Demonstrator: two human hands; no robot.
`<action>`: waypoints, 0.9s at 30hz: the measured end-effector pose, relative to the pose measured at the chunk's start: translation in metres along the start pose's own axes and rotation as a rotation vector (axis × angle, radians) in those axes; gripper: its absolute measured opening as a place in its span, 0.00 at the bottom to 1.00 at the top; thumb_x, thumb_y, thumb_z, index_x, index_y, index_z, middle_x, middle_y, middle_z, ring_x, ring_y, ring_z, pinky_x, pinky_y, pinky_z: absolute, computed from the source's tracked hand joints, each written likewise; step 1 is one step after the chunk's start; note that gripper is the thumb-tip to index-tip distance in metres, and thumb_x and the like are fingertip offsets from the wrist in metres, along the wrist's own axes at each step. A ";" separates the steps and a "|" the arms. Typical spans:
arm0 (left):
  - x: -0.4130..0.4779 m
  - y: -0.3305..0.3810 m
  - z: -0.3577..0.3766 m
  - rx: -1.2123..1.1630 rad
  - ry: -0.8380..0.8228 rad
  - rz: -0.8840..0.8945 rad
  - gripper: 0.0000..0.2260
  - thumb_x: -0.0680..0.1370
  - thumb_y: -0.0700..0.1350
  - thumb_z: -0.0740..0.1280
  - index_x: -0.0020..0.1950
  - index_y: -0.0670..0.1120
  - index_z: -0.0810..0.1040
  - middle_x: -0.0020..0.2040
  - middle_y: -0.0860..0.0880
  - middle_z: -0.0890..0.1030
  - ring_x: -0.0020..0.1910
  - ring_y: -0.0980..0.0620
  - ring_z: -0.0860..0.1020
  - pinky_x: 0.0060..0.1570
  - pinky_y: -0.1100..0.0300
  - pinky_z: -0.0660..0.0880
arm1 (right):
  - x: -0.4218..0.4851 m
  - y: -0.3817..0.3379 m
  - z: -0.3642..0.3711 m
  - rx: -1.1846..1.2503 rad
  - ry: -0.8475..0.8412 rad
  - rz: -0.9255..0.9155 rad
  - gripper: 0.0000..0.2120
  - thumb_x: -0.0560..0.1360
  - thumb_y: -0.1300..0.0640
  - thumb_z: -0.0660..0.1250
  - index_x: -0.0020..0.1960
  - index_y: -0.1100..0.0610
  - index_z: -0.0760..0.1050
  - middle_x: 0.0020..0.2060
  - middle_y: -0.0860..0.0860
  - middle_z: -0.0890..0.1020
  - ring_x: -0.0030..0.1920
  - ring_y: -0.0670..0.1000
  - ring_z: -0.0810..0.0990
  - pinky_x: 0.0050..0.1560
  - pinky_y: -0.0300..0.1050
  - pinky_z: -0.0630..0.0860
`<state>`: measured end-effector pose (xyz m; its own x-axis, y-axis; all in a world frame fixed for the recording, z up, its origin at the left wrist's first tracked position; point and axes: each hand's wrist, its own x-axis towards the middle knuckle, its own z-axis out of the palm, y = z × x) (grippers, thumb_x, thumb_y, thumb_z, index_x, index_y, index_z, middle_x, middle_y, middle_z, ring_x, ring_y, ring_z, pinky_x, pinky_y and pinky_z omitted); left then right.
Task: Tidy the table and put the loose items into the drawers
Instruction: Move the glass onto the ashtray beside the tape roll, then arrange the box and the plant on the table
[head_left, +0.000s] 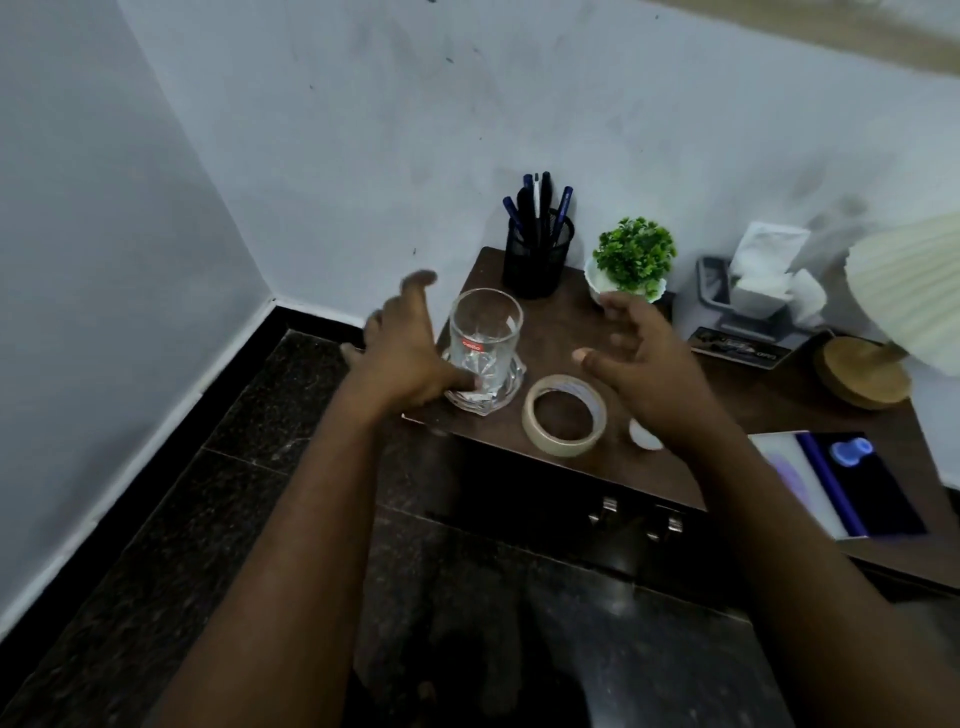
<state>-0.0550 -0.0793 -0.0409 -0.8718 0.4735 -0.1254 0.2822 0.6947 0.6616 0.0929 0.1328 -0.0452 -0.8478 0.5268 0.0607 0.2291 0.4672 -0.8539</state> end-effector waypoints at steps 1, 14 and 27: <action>-0.005 0.007 -0.007 -0.044 0.069 0.028 0.55 0.59 0.52 0.86 0.77 0.59 0.54 0.76 0.43 0.67 0.78 0.39 0.63 0.74 0.31 0.61 | -0.004 0.003 -0.015 -0.071 0.048 0.004 0.27 0.74 0.57 0.76 0.71 0.52 0.74 0.63 0.46 0.79 0.61 0.48 0.77 0.63 0.48 0.76; -0.073 0.108 0.063 0.011 0.413 0.556 0.35 0.69 0.57 0.77 0.73 0.56 0.68 0.71 0.48 0.67 0.66 0.41 0.69 0.63 0.42 0.70 | -0.061 0.026 -0.146 -0.268 0.354 0.125 0.14 0.73 0.62 0.73 0.58 0.57 0.82 0.53 0.53 0.86 0.54 0.53 0.84 0.57 0.49 0.78; -0.111 0.172 0.190 -0.064 -0.259 0.545 0.21 0.76 0.55 0.73 0.65 0.46 0.78 0.62 0.47 0.79 0.62 0.48 0.77 0.60 0.53 0.74 | -0.112 0.095 -0.207 -0.390 0.341 0.418 0.13 0.77 0.59 0.68 0.61 0.56 0.80 0.57 0.55 0.84 0.57 0.56 0.81 0.52 0.42 0.72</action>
<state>0.1664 0.0903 -0.0539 -0.4803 0.8740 0.0739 0.6289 0.2845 0.7235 0.3089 0.2653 -0.0264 -0.4657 0.8847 -0.0199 0.7162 0.3636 -0.5957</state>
